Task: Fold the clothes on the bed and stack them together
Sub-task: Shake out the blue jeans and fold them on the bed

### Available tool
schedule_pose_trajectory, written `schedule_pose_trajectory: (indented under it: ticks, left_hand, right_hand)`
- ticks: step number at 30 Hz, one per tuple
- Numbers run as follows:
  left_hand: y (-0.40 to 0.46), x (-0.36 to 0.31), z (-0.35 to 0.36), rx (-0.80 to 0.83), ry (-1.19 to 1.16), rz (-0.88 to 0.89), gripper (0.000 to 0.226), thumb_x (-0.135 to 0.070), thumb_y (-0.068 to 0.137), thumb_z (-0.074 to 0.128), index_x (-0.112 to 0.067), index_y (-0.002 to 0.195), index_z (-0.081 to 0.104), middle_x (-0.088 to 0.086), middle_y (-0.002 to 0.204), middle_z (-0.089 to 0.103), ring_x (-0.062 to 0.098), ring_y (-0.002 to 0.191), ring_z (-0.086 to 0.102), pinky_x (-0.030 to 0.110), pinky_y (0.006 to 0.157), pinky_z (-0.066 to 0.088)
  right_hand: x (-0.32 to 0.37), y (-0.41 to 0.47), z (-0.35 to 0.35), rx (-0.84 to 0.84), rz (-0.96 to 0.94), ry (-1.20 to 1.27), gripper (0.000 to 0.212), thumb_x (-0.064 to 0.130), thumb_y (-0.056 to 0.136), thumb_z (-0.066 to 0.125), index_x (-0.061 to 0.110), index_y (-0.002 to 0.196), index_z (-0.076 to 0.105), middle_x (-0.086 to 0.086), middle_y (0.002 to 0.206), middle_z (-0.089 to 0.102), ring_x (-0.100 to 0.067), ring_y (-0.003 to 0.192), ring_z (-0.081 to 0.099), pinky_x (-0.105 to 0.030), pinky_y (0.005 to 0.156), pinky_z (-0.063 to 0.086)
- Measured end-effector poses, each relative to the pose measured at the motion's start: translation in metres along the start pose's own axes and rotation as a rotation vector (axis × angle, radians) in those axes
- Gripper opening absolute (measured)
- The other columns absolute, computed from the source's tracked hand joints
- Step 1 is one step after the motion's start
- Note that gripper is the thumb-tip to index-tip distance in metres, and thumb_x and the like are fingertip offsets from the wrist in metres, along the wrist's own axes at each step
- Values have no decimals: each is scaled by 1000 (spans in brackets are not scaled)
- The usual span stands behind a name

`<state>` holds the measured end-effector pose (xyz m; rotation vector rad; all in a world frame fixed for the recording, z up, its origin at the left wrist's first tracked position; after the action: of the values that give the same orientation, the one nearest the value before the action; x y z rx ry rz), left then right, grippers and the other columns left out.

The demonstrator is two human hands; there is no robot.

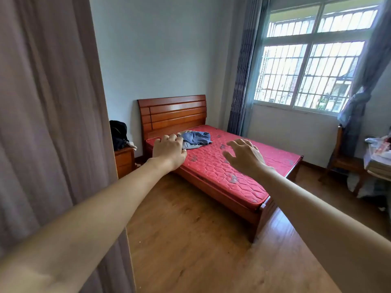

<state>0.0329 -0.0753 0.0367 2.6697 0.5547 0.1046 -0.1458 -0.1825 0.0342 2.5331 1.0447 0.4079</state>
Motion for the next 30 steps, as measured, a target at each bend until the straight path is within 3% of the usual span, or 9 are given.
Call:
schedule_pose_trajectory:
  ticks: [10,20,30]
  left_hand:
    - [78,-6,107,116,35,-18,50,-39,98,41,-14,142,41,8,144,43,28,133,38,43,106,34]
    - [213,-38,214,181,1,-71,49,-37,98,40,-15,142,40,7,144,43,26,133,37,42,107,32]
    - [280,19,327,282,11,-198,54,-37,98,42,-18,147,32,7,150,35,25,137,32,42,110,31]
  right_hand:
    - [-61,64,99,109,34,63,44,42,98,44,20,136,49,-5,141,49,-25,133,39,-43,106,36]
    - [-146,191,188,178,0,114,46,43,99,40,23,141,45,-1,146,44,-21,137,34,-43,108,31]
    - [-167,281,319,311,-57,140,47,46,99,39,25,141,43,-1,144,45,-23,137,34,-45,110,30]
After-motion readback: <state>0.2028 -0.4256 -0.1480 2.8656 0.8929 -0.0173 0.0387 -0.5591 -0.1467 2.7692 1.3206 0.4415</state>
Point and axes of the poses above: each hand's wrist, its own y-axis towards the middle knuckle, its own z-axis out of the palm, x = y × z, the point moved 9 cm from there along y, towards the middle knuckle
